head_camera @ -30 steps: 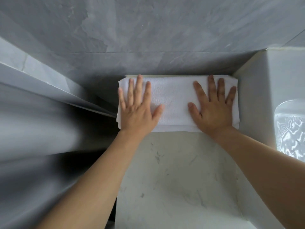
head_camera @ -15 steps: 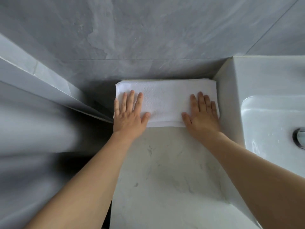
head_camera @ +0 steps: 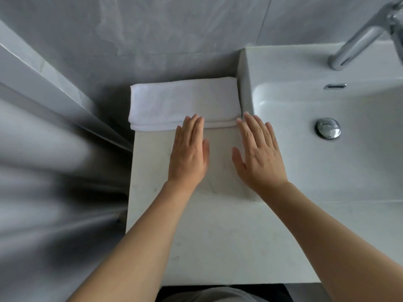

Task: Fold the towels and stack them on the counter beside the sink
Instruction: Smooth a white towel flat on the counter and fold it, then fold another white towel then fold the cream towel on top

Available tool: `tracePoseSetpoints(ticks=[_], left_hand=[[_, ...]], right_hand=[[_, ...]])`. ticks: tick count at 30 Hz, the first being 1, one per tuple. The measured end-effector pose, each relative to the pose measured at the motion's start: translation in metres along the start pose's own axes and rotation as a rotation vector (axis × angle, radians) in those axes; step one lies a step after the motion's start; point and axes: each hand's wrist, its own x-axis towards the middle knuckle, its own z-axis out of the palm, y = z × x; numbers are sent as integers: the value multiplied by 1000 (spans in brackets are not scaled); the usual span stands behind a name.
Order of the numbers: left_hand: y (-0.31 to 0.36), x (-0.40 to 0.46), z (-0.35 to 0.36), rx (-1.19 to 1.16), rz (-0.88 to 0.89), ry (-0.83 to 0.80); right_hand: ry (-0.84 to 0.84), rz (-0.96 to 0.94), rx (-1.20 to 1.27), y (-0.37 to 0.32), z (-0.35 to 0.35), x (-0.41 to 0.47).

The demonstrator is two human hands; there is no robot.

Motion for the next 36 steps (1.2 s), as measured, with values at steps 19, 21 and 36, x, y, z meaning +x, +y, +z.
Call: tracePoseSetpoints(ticks=[19,21,36], left_hand=[[252,-15,76,-117,151,38],[287,-3,96,-153,205,22],[574,46,272,86,213,-177]], right_hand=[[178,188,133,232,-130,-128],[204,237,117,264,-142,-144],[154,595,87,552,-201,-227]])
